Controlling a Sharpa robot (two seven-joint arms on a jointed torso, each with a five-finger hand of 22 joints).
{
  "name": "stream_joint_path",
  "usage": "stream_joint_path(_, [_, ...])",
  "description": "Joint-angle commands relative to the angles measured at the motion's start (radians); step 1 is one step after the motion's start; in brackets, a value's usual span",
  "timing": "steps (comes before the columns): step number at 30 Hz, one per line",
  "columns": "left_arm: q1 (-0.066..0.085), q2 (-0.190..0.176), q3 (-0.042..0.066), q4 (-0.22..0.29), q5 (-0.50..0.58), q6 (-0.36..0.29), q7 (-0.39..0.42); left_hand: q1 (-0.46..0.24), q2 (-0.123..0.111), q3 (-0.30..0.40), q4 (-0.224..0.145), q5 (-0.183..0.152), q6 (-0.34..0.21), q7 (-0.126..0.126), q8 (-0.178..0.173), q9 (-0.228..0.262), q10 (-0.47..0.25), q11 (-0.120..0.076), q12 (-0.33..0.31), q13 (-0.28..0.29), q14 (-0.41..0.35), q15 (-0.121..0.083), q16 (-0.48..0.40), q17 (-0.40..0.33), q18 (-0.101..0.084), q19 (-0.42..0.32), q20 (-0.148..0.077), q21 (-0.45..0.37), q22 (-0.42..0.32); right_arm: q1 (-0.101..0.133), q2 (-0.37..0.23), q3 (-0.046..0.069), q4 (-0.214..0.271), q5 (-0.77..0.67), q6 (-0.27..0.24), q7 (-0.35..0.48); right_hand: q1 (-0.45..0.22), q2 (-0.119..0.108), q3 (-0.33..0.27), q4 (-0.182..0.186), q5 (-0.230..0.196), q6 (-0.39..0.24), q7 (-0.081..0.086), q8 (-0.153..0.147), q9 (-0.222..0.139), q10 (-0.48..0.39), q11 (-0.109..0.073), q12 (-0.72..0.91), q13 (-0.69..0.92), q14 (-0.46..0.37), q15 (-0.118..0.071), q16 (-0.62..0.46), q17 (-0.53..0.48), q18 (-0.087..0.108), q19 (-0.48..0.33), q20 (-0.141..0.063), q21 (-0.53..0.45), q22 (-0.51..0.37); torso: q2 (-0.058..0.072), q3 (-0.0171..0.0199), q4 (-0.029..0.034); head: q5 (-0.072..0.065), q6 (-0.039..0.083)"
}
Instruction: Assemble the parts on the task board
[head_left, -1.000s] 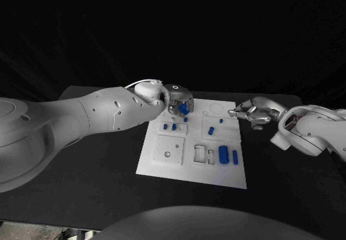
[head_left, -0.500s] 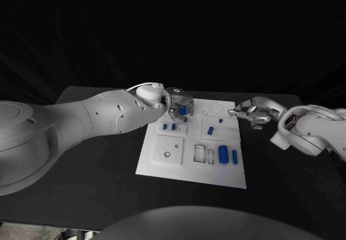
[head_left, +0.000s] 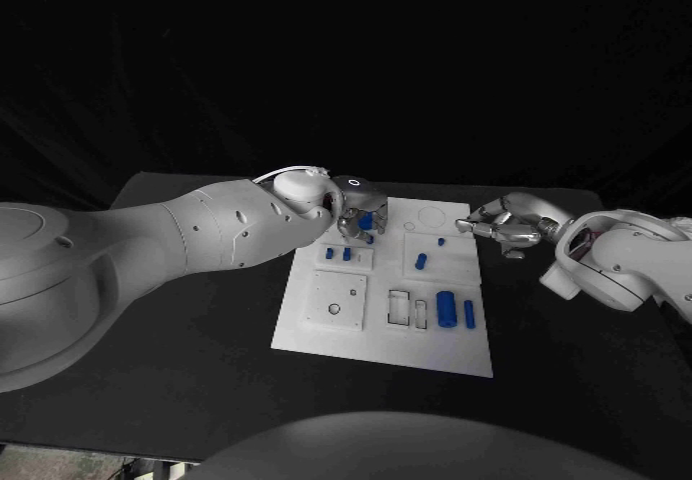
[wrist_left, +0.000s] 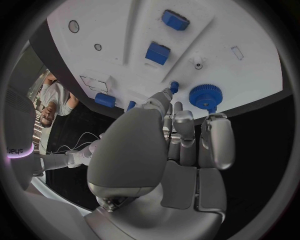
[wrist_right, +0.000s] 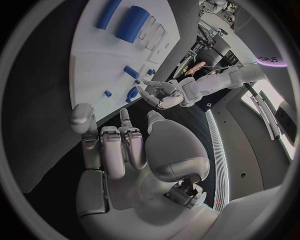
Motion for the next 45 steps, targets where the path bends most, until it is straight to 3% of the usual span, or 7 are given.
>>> stream_joint_path(1, [-0.001,0.005,0.001,-0.005,-0.016,0.017,0.007,0.001,-0.003,0.007,0.000,0.005,0.008,0.001,0.006,-0.001,0.010,0.002,0.000,0.001,-0.010,0.000,0.003,-0.003,-0.014,0.006,0.003,-0.005,0.198,-0.001,0.000,0.000,0.002,-0.002,0.006,0.007,0.004,0.003,-0.006,-0.002,0.005,0.008,-0.001,-0.004,-0.001,0.108,0.005,0.004,0.263,0.106,0.005,0.003,0.263,0.016,-0.001,0.001,-0.003,0.109,0.000,0.0003,0.0001,0.000,0.000])
stream_joint_path(22, [-0.015,0.020,0.001,-0.030,-0.024,0.028,0.001,-0.003,-0.008,0.010,-0.003,0.014,-0.002,0.001,0.000,-0.007,0.006,0.004,-0.007,-0.001,-0.017,0.002,0.001,-0.014,-0.013,0.004,0.004,-0.008,0.198,-0.001,-0.003,0.000,0.006,-0.002,0.008,0.006,0.004,0.003,-0.006,-0.002,0.005,0.008,-0.001,-0.004,-0.001,0.108,0.005,0.004,0.263,0.106,0.005,0.003,0.263,0.016,-0.001,0.001,-0.003,0.109,0.000,0.0004,0.0001,-0.002,0.000])
stream_joint_path(45, [-0.024,0.038,0.001,-0.068,-0.038,0.025,0.002,0.007,0.011,0.034,-0.018,0.031,0.007,-0.015,0.004,-0.013,0.030,-0.001,-0.008,0.000,-0.029,0.000,-0.005,-0.040,-0.011,-0.001,0.004,-0.017,0.195,-0.001,-0.003,0.000,0.006,-0.002,0.012,0.006,0.003,0.002,-0.007,-0.002,0.005,0.010,-0.001,-0.003,-0.001,0.108,0.005,0.004,0.263,0.106,0.005,0.003,0.263,0.016,-0.002,0.001,-0.004,0.109,0.000,0.0004,-0.0003,-0.003,0.000])
